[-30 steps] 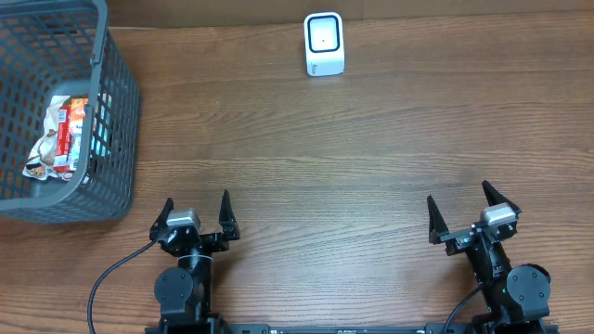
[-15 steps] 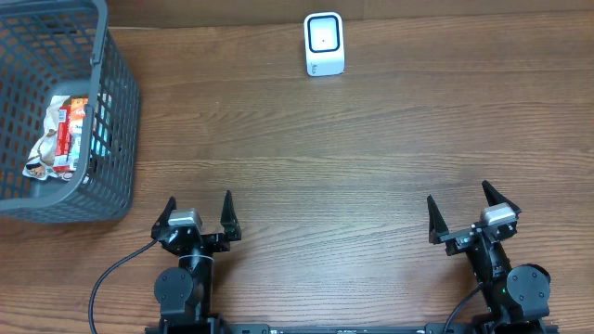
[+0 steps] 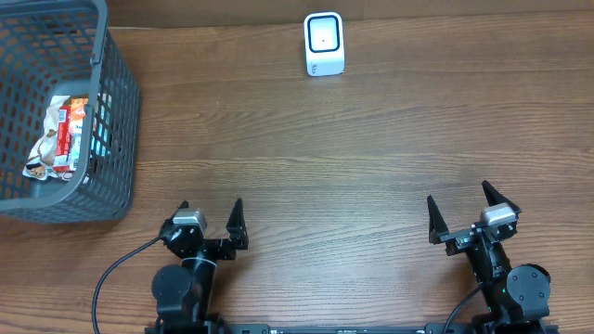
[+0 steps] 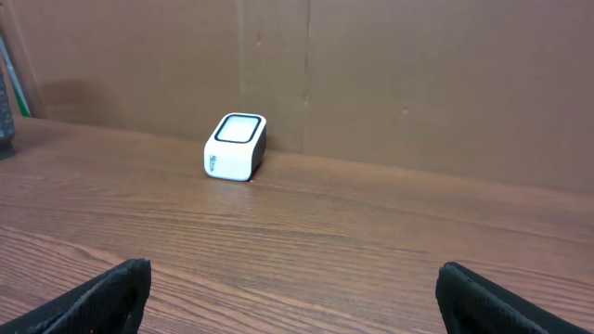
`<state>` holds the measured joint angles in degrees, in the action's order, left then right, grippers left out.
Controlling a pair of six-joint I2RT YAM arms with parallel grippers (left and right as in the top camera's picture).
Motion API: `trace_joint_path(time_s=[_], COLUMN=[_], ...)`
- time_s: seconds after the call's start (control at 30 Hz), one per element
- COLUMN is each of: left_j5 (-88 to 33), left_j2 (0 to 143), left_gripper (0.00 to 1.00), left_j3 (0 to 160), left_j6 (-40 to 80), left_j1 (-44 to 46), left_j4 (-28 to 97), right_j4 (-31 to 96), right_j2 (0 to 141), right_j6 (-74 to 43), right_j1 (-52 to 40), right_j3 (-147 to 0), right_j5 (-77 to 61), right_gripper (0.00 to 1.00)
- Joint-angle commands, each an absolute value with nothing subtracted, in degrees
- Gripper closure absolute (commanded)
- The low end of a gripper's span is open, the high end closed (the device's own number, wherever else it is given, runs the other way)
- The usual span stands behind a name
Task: Scan the item barcode
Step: 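Move the left gripper left and down into the grey basket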
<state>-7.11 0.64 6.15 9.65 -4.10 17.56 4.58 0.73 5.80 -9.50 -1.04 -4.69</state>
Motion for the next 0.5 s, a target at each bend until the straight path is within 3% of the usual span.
trace_joint_path(time_s=[0.0,0.2,0.47], left_j5=[-8.9,-8.8,-9.6], left_j2=[0.3,0.6,10.2], left_gripper=[0.01,0.01,0.0], left_j3=[13.3,22.7,37.7], left_j6=[14.0,20.4,20.3], left_j1=[-3.7,-3.7,-3.7], left_j4=[23.1,32.3,40.2], right_j4=[4.4,4.4,4.4], right_j2=[0.2,0.2,0.2], right_j6=[5.8,5.8,5.8], right_j1=[-9.5,-9.5,-9.5], right_j3=[-0.4,-0.4,-0.4], right_j5=[-4.8,-4.8,-4.8], right_gripper=[0.0,0.0,0.0])
